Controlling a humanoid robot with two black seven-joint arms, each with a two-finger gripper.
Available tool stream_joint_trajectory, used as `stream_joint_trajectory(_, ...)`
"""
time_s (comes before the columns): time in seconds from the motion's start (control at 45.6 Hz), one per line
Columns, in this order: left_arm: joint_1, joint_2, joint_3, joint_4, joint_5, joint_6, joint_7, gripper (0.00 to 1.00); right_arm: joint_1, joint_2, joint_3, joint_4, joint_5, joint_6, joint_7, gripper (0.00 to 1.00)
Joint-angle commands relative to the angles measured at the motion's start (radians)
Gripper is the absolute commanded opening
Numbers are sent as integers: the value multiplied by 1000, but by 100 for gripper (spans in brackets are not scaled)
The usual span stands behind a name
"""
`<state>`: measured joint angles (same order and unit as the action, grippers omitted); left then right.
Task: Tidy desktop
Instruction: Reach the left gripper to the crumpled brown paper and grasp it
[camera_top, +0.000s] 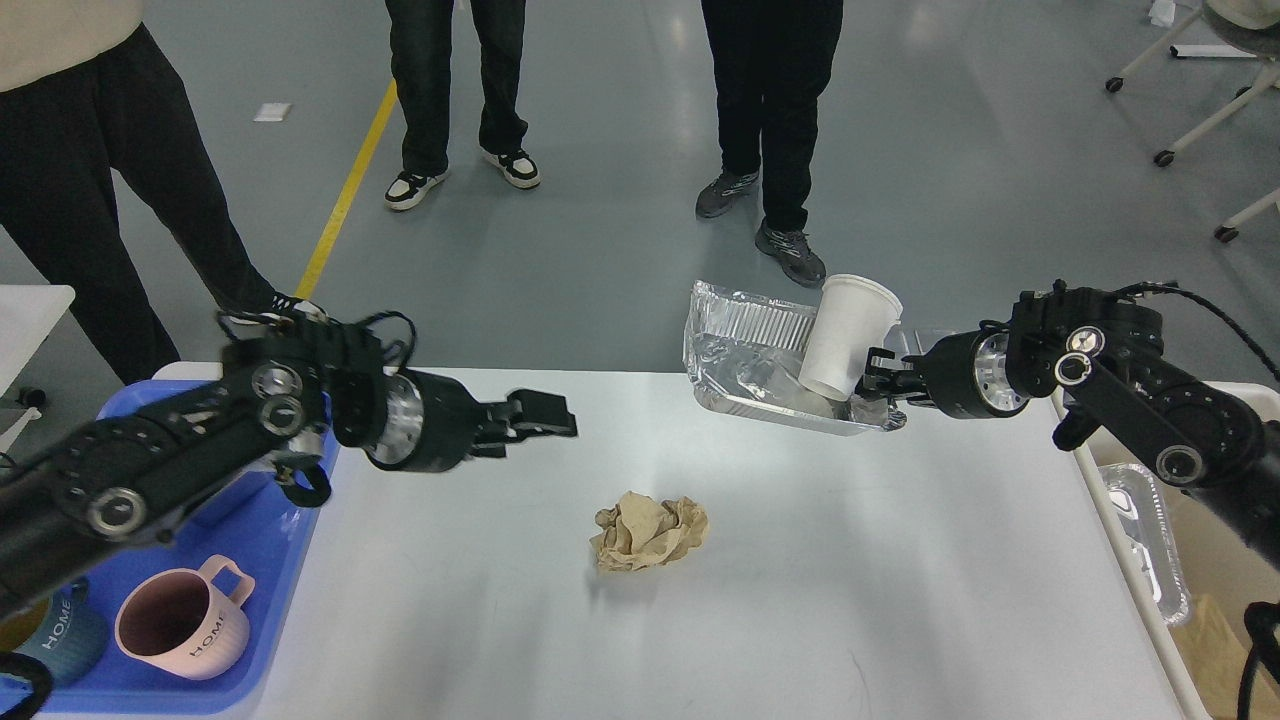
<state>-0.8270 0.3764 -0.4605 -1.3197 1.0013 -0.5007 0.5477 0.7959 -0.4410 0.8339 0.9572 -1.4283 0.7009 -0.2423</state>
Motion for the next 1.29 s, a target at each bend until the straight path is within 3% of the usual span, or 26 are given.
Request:
stream_joint_trajectory(0.0, 2, -123, 23, 123, 56, 13, -2, 90, -3, -10, 2, 3, 0, 2, 0, 0)
stream_joint_trajectory(0.416, 2, -329, 23, 373, 166, 11, -18, 90, -10, -7, 28, 3, 0, 0, 2, 0)
stream_joint_trajectory(0.789, 2, -418, 46, 504, 232, 11, -38, 87, -27, -8, 40, 5, 0, 2, 6, 0)
stream_joint_trajectory(0.964, 0, -435, 111, 539, 235, 21, -65, 76, -30, -8, 42, 5, 0, 2, 8, 0)
stream_joint_trajectory(1.117, 2, -445, 124, 540, 279, 19, -66, 54, -30, -8, 44, 5, 0, 2, 8, 0)
stream_joint_trajectory(1.227, 2, -447, 132, 543, 286, 17, -66, 48, -30, -8, 45, 5, 0, 2, 9, 0)
stream_joint_trajectory(1.271, 2, -447, 132, 543, 286, 17, -68, 40, -30, -8, 48, 6, 0, 2, 8, 0)
